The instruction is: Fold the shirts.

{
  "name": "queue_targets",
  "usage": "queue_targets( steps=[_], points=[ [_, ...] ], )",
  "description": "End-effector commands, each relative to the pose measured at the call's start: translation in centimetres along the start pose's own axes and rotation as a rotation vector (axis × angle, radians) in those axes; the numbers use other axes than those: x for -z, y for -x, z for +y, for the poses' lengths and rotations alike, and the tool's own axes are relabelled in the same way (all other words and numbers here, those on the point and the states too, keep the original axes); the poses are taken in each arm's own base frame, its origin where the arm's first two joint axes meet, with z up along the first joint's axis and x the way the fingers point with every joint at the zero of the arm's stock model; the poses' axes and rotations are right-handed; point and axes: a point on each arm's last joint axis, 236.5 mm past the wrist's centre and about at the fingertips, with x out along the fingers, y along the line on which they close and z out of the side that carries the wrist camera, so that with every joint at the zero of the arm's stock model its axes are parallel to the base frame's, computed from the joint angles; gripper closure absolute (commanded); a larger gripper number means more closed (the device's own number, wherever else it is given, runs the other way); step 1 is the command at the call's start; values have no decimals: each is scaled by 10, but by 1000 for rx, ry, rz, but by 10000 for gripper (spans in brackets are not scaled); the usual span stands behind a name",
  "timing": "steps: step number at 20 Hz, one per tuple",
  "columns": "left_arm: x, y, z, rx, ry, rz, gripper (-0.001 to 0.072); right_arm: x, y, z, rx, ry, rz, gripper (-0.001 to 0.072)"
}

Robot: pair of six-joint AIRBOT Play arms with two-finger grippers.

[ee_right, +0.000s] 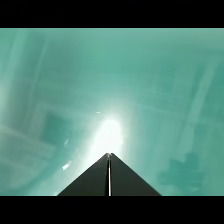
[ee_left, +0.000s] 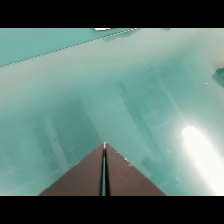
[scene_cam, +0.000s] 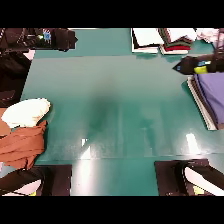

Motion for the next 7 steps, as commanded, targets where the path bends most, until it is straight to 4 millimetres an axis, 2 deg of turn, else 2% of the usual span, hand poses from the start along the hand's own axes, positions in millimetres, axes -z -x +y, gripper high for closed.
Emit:
queue_targets(
  steps=[1,3,7],
  points=[
    [-1,0,0,0,0,-2,685,10,-15,45,-31,147,24,689],
    [-1,0,0,0,0,-2,685,13,-19,51,-43,157,37,689],
    [-1,0,0,0,0,-2,685,14,-20,51,-45,155,42,689]
  ],
)
